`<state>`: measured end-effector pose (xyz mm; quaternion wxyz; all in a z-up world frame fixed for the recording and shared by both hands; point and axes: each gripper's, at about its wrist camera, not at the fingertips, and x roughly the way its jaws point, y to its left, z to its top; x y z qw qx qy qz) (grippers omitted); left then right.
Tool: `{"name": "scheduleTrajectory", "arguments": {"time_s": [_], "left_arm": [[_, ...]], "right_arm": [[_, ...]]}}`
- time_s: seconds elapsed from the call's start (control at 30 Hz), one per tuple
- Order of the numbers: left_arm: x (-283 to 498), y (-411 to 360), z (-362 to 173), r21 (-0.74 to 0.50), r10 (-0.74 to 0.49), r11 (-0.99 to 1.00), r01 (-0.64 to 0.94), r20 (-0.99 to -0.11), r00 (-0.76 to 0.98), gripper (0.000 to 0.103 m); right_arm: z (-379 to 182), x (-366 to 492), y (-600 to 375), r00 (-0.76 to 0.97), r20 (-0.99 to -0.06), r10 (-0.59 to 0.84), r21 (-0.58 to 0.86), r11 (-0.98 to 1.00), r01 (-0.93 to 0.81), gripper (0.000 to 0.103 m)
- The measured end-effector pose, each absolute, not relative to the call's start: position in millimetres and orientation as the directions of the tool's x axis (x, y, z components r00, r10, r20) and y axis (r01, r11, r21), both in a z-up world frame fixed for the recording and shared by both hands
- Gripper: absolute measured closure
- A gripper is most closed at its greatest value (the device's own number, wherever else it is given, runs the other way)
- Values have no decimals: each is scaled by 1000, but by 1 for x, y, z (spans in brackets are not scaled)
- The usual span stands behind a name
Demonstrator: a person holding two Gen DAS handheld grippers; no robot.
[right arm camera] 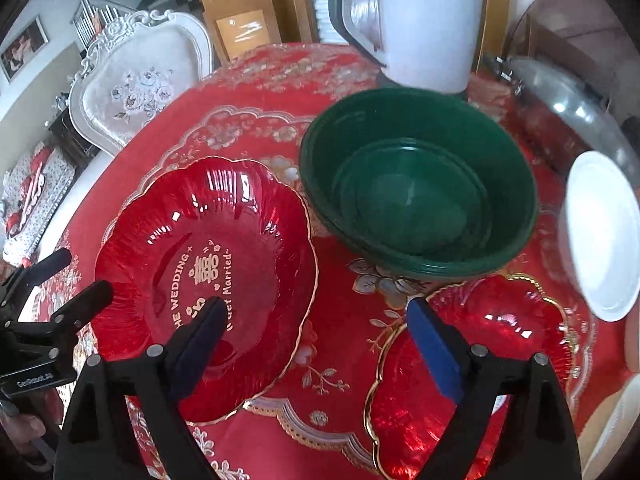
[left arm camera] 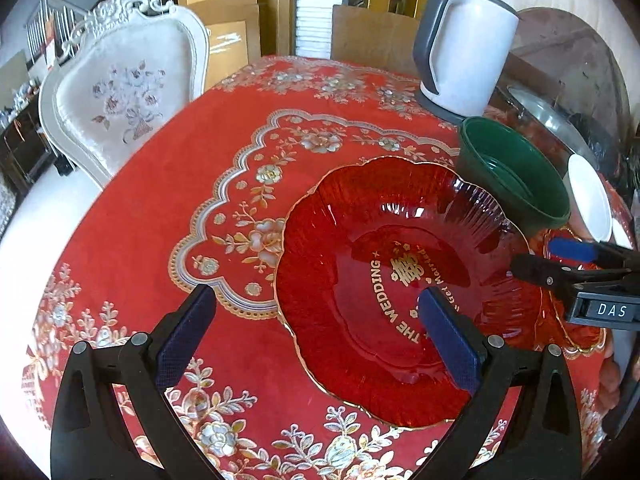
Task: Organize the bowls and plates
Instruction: 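Move both grippers to the rim of the large red wedding plate, then close both grippers on the wedding plate rim and lift it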
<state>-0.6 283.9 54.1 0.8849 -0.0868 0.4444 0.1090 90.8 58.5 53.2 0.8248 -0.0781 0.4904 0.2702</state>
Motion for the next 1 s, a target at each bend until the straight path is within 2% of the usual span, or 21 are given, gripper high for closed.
{"name": "scheduleTrajectory", "arguments": {"time_s": [0.13, 0.5, 0.57, 0.7, 0.8, 1.0], "left_arm": [[3, 283, 51, -48, 121, 961, -274, -814, 568, 1], [10, 284, 47, -13, 166, 955, -297, -807, 567, 1], [11, 285, 47, -12, 167, 955, -297, -805, 569, 1], [12, 285, 47, -8, 170, 956, -293, -801, 574, 2], [13, 283, 47, 5, 180, 957, -291, -796, 578, 2], [15, 282, 43, 30, 198, 957, -289, -795, 574, 9]], "right_arm": [[49, 94, 55, 360, -849, 387, 170, 844, -508, 19], [46, 92, 66, 354, -847, 397, 175, 837, -519, 19], [45, 94, 66, 352, -845, 404, 185, 836, -516, 29], [40, 97, 68, 340, -850, 402, 192, 838, -510, 32], [37, 97, 67, 334, -849, 409, 203, 837, -508, 42], [34, 96, 69, 336, -848, 410, 199, 834, -515, 43]]}}
